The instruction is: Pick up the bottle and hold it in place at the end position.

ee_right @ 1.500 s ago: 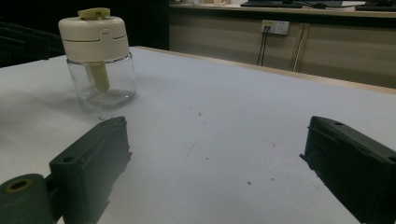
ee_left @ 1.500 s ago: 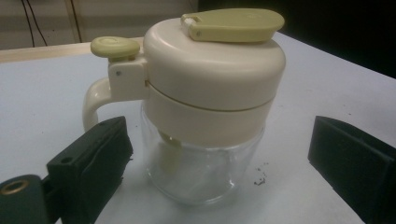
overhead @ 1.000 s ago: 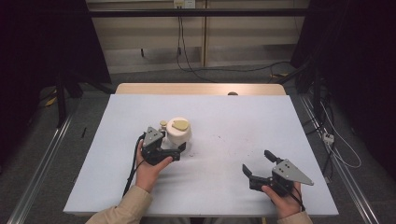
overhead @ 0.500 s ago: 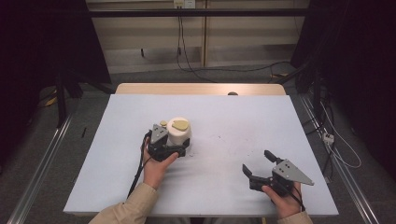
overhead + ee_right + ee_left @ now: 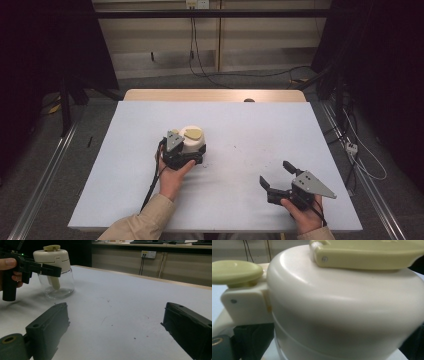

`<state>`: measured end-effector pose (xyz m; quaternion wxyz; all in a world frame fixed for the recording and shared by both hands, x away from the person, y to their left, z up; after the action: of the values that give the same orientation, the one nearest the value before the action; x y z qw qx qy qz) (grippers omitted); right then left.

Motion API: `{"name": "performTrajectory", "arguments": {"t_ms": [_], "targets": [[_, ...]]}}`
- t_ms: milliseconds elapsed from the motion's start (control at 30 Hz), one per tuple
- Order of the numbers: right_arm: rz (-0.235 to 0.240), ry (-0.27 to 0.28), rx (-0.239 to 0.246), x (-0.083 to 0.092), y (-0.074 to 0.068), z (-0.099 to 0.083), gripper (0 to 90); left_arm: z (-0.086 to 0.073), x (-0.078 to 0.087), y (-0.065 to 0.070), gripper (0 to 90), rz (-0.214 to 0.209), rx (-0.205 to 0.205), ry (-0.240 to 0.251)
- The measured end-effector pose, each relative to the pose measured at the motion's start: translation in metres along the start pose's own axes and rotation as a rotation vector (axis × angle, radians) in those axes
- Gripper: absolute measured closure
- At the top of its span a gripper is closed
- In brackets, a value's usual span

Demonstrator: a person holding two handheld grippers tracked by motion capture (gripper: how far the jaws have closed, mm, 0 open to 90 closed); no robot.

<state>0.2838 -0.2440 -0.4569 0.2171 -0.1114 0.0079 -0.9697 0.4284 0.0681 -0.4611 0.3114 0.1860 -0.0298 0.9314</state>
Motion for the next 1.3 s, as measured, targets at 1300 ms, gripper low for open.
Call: {"name": "performTrajectory", "arguments": {"t_ms": [1300], "targets": [[0.009, 0.000, -0.007, -0.001, 0.001, -0.001, 5.6, 0.005, -0.010, 0.004, 5.3, 0.002, -0.053, 0.064]]}}
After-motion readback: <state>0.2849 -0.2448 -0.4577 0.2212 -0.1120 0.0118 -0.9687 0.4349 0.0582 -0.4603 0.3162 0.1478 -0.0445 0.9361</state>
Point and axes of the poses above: each handheld gripper's, and its own axes: x roughly backward along the jaws, z roughly out of its top, y roughly to its right, the point moved 3 cm from there along -x, roughly forward along the jaws, and after that the axes turned 3 degrees about -x, right-handed, at the moved point
